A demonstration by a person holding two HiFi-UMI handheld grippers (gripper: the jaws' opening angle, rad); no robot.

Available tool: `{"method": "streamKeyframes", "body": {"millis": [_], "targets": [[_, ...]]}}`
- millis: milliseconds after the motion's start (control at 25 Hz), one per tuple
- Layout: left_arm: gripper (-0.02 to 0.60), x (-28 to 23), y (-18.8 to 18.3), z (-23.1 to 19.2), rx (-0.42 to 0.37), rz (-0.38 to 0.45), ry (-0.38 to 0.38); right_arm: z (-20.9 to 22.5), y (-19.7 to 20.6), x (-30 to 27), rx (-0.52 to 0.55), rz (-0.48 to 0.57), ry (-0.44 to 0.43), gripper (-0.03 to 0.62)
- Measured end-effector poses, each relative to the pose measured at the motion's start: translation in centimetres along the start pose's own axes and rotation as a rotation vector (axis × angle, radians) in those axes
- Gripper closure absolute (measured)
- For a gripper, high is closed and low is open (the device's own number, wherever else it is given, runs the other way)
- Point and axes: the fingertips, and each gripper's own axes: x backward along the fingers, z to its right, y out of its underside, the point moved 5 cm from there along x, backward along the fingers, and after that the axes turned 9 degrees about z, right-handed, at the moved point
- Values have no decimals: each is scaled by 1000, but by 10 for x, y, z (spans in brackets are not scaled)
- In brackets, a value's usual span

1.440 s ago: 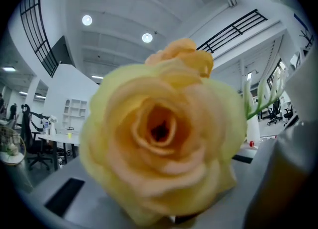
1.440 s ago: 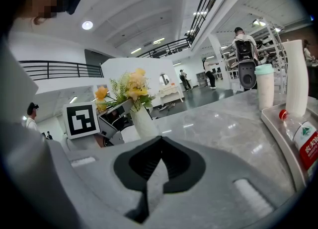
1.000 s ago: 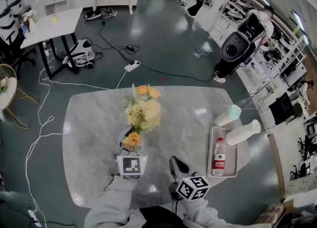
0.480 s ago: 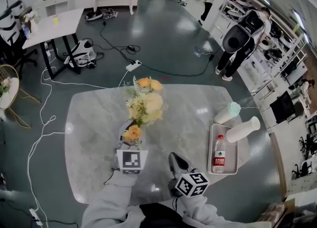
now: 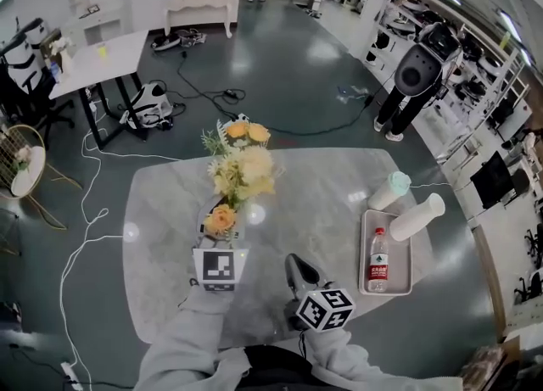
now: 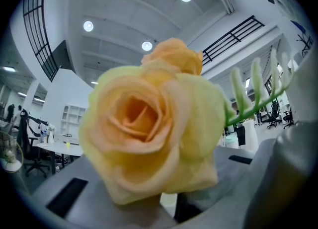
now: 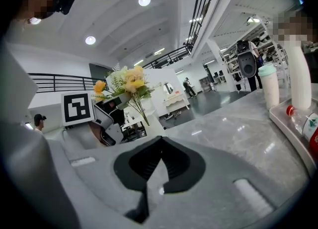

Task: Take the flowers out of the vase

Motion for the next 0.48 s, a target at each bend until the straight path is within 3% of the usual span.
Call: {"method": "streamKeyframes", "body": {"millis": [200,480], "targets": [[540,1,-29,4,-35,40,8,-6,-9,13,-17,33,-27,595],[540,6,-74,8,-3,105,3,-23,-19,27,-13,83,-76,595]]}}
